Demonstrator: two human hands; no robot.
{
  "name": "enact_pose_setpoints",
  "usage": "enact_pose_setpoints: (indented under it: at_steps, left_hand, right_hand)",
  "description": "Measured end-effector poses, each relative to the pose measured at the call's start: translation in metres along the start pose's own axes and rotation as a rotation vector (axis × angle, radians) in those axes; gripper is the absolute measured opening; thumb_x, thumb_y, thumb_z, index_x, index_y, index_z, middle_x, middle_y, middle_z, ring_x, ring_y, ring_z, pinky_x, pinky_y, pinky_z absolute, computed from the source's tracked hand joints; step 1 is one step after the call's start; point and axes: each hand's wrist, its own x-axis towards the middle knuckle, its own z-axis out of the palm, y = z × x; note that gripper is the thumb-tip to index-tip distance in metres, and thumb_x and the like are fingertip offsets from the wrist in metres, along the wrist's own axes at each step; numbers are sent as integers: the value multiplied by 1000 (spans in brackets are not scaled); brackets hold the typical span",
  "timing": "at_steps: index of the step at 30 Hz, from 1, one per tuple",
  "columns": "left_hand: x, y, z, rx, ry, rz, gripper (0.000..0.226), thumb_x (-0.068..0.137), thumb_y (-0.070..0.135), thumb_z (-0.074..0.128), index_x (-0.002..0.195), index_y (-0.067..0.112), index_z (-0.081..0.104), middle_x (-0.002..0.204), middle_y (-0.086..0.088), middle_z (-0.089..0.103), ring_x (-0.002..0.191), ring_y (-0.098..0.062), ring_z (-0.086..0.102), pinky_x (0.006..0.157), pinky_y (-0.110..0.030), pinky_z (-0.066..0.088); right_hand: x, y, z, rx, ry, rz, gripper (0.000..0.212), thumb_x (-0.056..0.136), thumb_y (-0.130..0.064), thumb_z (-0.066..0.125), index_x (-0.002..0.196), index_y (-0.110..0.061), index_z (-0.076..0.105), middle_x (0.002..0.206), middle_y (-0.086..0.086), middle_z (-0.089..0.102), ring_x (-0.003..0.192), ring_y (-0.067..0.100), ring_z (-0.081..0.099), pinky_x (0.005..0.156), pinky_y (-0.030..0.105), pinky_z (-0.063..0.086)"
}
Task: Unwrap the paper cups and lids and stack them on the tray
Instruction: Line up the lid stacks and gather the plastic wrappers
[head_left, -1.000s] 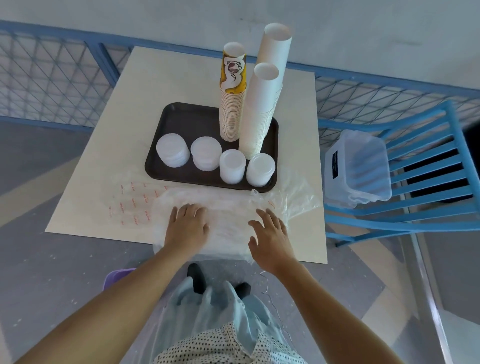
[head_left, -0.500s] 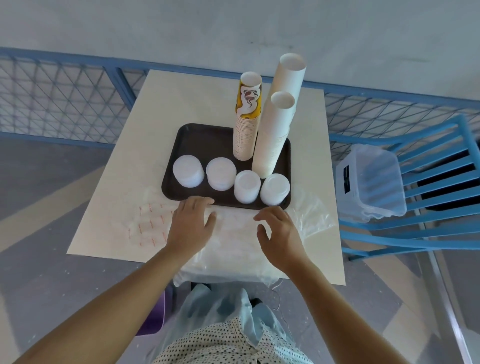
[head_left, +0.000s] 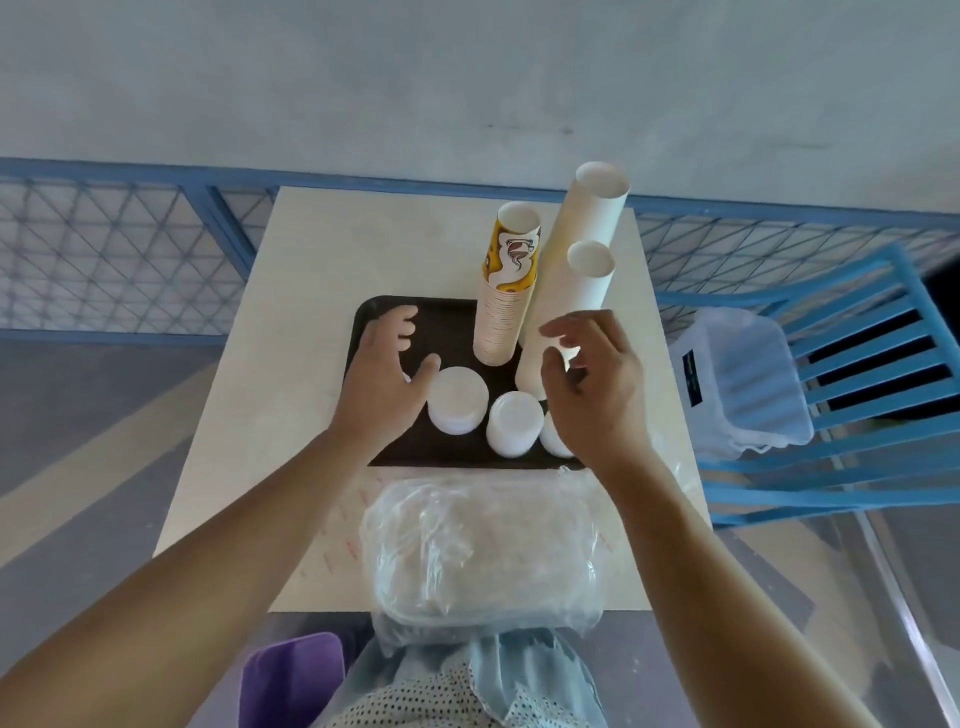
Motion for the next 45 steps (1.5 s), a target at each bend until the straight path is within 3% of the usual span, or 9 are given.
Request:
enact_pose_setpoints:
  at_steps: [4,9,12,15,18,21,23,26,45]
  left_hand:
    - [48,24,0,-106,-26,6,85,92,33,78,158,36,25,143,5,51,122,-7,57,104,-35,53]
    - [98,65,12,-70,-154,145,110,85,37,86,162,40,9,162,-1,34,144,-16,43,114,-40,44]
    - [118,79,23,-71,-229,166,115,79,35,90,163,37,12,154,7,43,139,-11,44,111,-37,43]
    - [129,83,35,-90,-282,115,101,80,35,90,159,33,26,131,12,56,121,-11,57,97,-27,44]
    - [131,83,45,-62,-258,59,75,87,38,82,150,21,44,136,3,64,124,-20,62,93,-28,48]
    - [129,82,51,-55,-262,33,68,93,38,76,149,17,44,143,-2,61,128,-22,60,95,-29,49]
    - [129,80,50,-49,-274,35,68,94,40,75,150,17,43,145,-1,60,129,-22,59,99,-31,50]
    - [130,76,46,-32,-304,26,68,93,46,74,148,20,44,143,1,62,126,-21,61,102,-36,52]
    - [108,73,37,-74,-317,56,64,86,44,82,139,20,54,131,5,67,114,-14,66,96,-33,55]
  right_hand:
    - [40,7,-22,-68,167,112,32,85,-9,61,117,-8,62,117,4,54,94,17,60,72,16,49]
    - [100,25,-47,-7,139,289,49,87,-5,50,136,-8,49,124,5,48,112,26,55,80,9,43]
    - [148,42,-52,36,55,441,55,89,-29,56,143,-26,44,124,12,53,110,27,55,92,36,48]
    - [190,44,-49,-14,-88,438,67,82,-54,61,144,-36,45,111,9,51,96,24,50,86,33,42]
    - [215,40,-37,-190,-319,411,62,93,-52,66,149,-38,44,126,9,47,99,22,52,76,24,40]
    - [228,44,-24,-344,-478,383,66,89,-55,71,147,-39,46,136,12,50,97,26,56,78,26,44]
    - [233,47,-19,-378,-558,379,63,85,-54,74,141,-39,50,132,9,54,93,27,63,60,28,55]
    - [236,45,-17,-414,-619,350,49,83,-49,78,124,-36,56,124,5,57,84,26,66,46,26,53]
    - [243,14,12,-391,-660,302,51,83,-52,78,122,-26,58,118,5,58,68,31,75,68,42,66]
